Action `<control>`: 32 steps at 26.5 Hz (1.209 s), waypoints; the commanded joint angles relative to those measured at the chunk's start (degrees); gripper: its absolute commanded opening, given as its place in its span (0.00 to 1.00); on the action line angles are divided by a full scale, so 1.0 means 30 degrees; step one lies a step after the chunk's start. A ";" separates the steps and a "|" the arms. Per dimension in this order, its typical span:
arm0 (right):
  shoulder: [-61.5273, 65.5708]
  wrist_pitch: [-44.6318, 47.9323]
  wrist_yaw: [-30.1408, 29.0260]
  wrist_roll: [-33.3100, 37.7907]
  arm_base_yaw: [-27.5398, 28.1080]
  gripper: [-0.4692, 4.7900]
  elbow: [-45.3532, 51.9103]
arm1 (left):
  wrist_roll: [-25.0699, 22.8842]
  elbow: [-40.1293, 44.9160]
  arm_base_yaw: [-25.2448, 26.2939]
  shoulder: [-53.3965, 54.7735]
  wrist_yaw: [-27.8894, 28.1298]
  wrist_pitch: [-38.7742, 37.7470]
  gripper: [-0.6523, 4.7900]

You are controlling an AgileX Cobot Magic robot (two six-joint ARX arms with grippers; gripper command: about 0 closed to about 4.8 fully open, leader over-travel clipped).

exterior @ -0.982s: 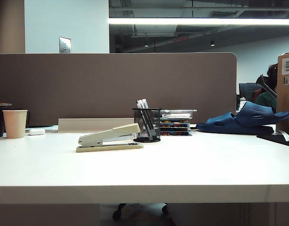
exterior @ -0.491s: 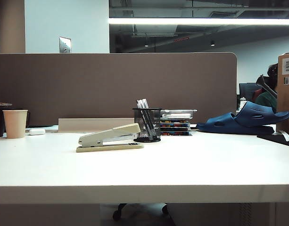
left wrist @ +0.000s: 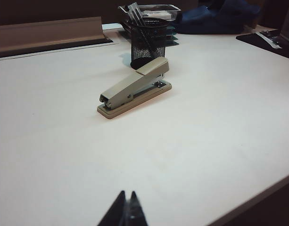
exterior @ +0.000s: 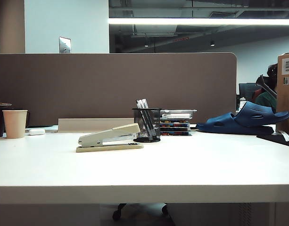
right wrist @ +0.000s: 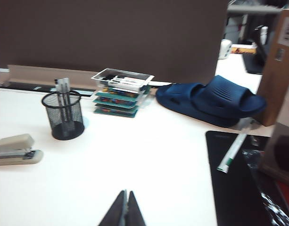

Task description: Press the stapler down.

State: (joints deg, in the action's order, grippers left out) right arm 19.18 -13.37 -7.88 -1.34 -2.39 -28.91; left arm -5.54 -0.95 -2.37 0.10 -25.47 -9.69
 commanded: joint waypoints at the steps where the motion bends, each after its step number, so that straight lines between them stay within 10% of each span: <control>1: 0.2237 -0.0095 -0.0925 0.0029 -0.0036 0.07 -0.1858 | 0.0000 -0.0058 -0.0007 0.0007 -0.0146 -0.0262 0.11; 32: 2.3744 -0.3665 -0.5778 0.1960 -0.5319 0.07 -2.0101 | 0.0000 -0.0058 0.0000 0.0007 -0.0022 -0.0277 0.11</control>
State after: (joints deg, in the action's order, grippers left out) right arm 89.43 -24.95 -24.47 4.25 -18.11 -88.20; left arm -5.54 -0.95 -2.37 0.12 -25.34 -9.72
